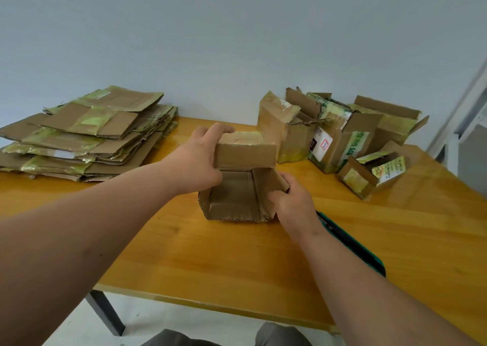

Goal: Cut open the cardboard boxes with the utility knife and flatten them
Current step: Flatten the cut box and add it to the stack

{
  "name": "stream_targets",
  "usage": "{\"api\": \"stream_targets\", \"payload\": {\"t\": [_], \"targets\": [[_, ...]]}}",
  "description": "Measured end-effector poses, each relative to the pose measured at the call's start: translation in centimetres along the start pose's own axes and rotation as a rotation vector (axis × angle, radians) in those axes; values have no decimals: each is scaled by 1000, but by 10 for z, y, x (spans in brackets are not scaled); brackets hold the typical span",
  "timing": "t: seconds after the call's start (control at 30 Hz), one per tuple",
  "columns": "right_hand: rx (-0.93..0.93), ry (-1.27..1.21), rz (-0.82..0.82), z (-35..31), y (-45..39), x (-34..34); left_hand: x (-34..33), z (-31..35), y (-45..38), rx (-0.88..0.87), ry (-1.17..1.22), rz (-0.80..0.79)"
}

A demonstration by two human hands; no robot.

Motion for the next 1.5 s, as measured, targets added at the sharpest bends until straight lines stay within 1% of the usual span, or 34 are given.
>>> {"api": "stream_targets", "payload": {"t": [0.1, 0.17, 0.2, 0.27, 0.33, 0.4, 0.53, 0.6, 0.67, 0.73, 0.8, 0.87, 0.9, 0.97, 1.03, 1.13, 1.17, 1.23, 1.33, 1.43, 1.5], "targets": [[-55, -66, -4, -1, 0, 3, -2, -1, 5, 36, 47, 70], [-111, -137, 17, 1, 0, 3, -2, -2, 8, 71, 61, 58], [-140, -155, 25, 2, 0, 3, -3, -3, 10, 90, 35, 14], [-192, -206, 15, 4, 1, 1, -9, -5, 15, 118, -108, -141], [-262, -351, -33, 4, 3, 3, -19, -6, 20, 128, -271, -258], [-321, -480, -68, 3, 4, 9, -22, -6, 23, 117, -352, -285], [-349, -491, -83, 5, 2, 21, -15, 2, 24, 14, -491, -328], [-339, -376, -102, 3, 4, 18, -10, 5, 23, -44, -568, -357], [-302, -91, -89, 3, 5, 14, -7, 7, 22, -80, -622, -398], [-230, 216, -43, 4, 3, 9, -8, 2, 22, -51, -614, -448], [-141, 456, 11, 1, 1, 4, -13, -7, 24, 31, -513, -523], [-47, 661, 28, 0, 3, 1, -20, -18, 26, 131, -326, -580], [-7, 753, 8, 0, 4, -1, -24, -21, 27, 154, -263, -589], [54, 901, -72, 4, 7, -5, -33, -23, 28, 141, -268, -604], [72, 952, -154, 10, 9, -11, -38, -20, 28, 123, -289, -612], [100, 969, -182, 13, 6, -13, -32, -19, 25, 239, -165, -621], [96, 964, -191, 13, 6, -12, -29, -19, 25, 249, -159, -629], [80, 964, -217, 12, 5, -10, -31, -21, 25, 225, -250, -636], [101, 1089, -278, 13, 10, -11, -44, -21, 30, 160, -438, -635], [86, 1128, -325, 14, 16, -11, -47, -14, 30, 174, -493, -599], [65, 1143, -354, 8, 18, -8, -45, -11, 28, 165, -582, -592]]}}
Point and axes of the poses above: each hand's wrist, its own y-axis away from the middle knuckle, its own x-axis out of the back of the hand, z = x × y, the point moved 3 cm from there along -y, towards the middle knuckle, and after that the axes turned 7 degrees about y, right-handed, at the moved point
